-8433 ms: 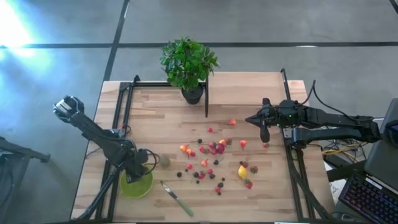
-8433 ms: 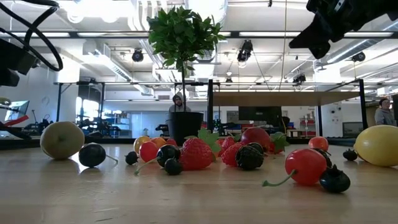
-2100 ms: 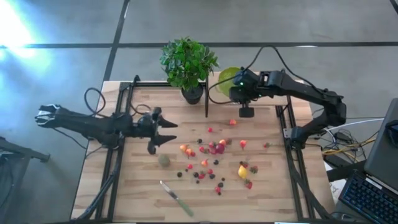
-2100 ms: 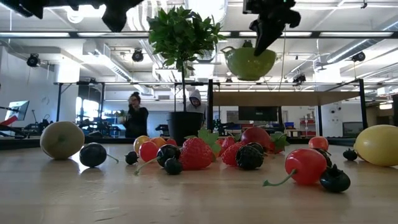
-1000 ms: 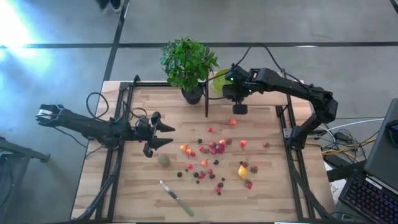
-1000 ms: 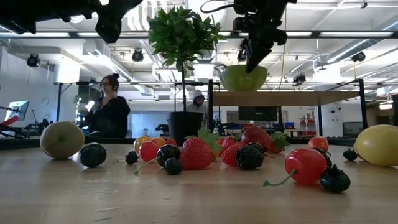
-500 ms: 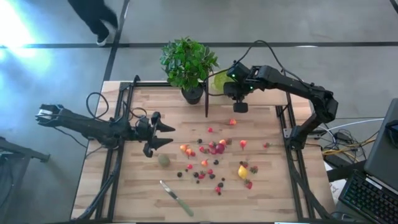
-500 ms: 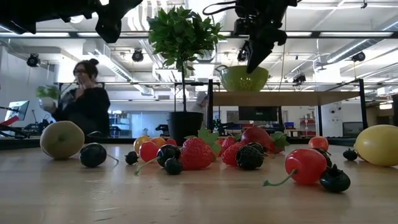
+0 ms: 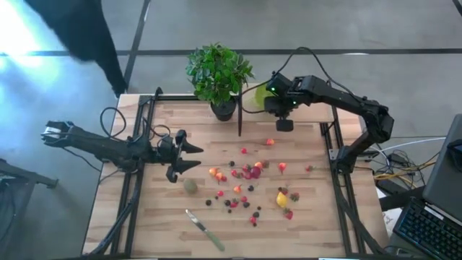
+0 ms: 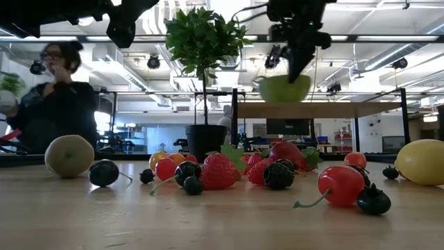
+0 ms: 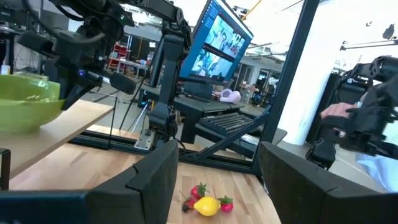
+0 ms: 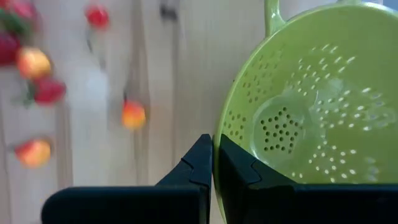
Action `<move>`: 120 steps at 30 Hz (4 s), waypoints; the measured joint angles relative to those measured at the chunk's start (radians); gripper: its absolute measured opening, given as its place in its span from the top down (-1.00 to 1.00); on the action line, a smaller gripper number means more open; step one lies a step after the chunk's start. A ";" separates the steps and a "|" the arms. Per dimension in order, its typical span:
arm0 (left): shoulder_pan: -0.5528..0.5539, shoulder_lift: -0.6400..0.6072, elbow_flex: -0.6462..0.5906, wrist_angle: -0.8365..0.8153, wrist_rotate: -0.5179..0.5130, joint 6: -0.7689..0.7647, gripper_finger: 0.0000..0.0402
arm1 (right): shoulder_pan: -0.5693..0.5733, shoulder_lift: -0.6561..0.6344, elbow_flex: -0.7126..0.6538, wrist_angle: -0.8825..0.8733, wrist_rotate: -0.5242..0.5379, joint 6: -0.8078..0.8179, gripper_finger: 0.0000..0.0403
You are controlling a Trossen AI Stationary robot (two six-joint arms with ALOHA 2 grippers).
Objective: Pick & Place Fruit
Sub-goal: Put the green strainer bowl on the shelf, then put the strawberry into the green strainer bowl on the shelf
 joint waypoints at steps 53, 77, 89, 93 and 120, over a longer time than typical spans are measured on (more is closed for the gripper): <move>0.000 0.000 -0.001 0.001 0.001 -0.019 -0.14 | -0.247 -0.346 -0.284 -0.053 0.011 0.060 0.96; -0.001 0.000 -0.001 0.000 0.001 -0.019 -0.14 | -0.248 -0.353 -0.264 -0.064 -0.009 0.084 0.46; 0.000 0.000 -0.001 0.001 0.000 -0.005 -0.14 | -0.226 -0.360 -0.144 -0.097 -0.052 0.200 0.25; 0.000 0.000 -0.001 0.001 0.000 0.009 -0.14 | -0.205 -0.360 -0.118 -0.097 -0.128 0.271 0.26; 0.000 0.000 -0.001 -0.004 0.000 0.034 -0.14 | 0.365 -0.360 -0.078 -0.092 -0.157 0.567 0.94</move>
